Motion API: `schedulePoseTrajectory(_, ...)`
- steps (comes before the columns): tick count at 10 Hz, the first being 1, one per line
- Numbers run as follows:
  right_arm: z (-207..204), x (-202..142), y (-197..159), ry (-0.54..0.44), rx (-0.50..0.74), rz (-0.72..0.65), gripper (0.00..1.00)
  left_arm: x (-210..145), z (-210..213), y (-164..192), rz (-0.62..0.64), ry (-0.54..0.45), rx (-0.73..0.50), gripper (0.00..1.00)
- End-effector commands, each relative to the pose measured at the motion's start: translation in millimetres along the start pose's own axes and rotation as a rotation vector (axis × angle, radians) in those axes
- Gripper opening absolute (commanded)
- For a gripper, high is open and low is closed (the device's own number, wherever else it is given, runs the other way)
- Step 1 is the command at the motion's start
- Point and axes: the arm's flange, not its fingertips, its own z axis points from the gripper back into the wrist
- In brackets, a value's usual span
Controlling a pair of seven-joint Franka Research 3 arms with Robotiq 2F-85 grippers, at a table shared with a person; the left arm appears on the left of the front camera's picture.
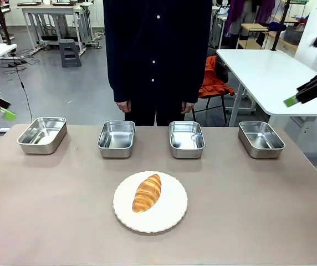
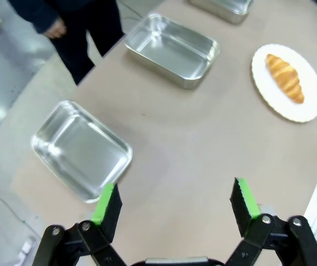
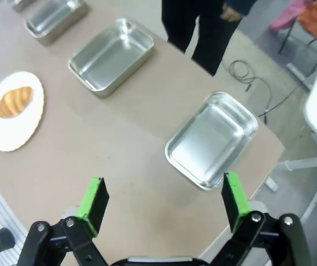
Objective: Place the bread in the container.
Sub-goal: Place the Butter Roll into the Airtight Container indicated by the human.
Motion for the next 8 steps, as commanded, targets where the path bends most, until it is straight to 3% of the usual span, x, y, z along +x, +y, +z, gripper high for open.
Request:
schedulePoseTrajectory(1, 32.9, 3.8, -34.1, -0.087, 0.017, -0.023, 1.0, -7.2, 46.6, 21.2, 0.035, -0.13, 0.041, 1.0)
schedulePoseTrajectory(3, 54.0, -0.7, -56.0, -0.135, 0.012, -0.058, 1.0, -17.4, 70.3, 36.5, 0.103, -0.169, 0.065, 1.0)
schedulePoseTrajectory(5, 72.1, -5.9, -70.0, -0.193, 0.004, -0.099, 1.0, -18.9, 87.0, 28.7, 0.136, -0.245, 0.105, 1.0)
schedulePoseTrajectory(8, 80.9, -10.0, -78.5, -0.221, -0.021, -0.125, 1.0, -3.9, 93.5, 8.1, 0.135, -0.272, 0.108, 1.0)
